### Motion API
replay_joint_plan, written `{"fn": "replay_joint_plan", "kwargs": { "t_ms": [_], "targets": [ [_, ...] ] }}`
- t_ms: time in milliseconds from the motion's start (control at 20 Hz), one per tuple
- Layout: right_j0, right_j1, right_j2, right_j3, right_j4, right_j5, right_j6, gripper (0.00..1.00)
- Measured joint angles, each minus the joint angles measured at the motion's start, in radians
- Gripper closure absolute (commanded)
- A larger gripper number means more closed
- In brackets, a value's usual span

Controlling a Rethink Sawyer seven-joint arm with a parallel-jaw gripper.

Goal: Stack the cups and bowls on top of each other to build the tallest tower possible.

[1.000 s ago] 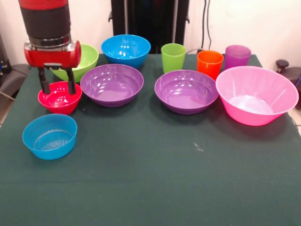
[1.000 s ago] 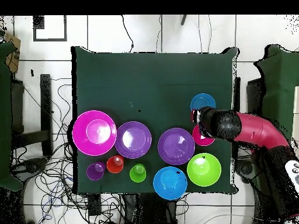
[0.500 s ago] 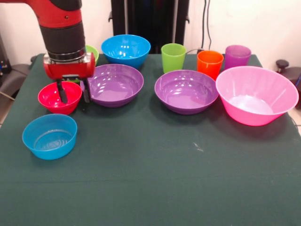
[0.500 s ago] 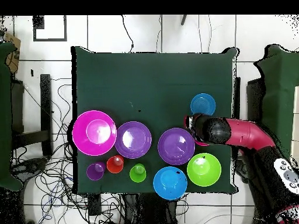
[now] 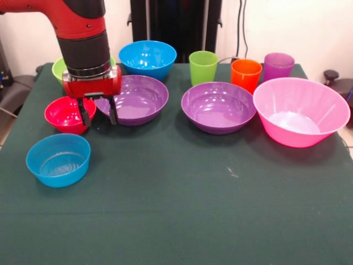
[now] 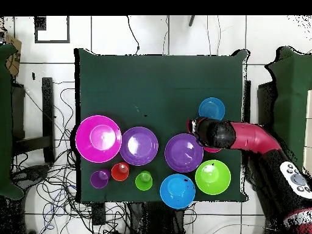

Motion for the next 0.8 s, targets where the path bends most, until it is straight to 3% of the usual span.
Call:
{"fn": "replay_joint_plan", "kwargs": {
  "t_ms": [500,800],
  "targets": [
    [0.0,-0.003,0.037,-0.01,-0.005,0.0,0.0,0.0],
    [0.003,0.032,0.084,-0.073,-0.007,0.001,0.0,0.0]
  ]
}}
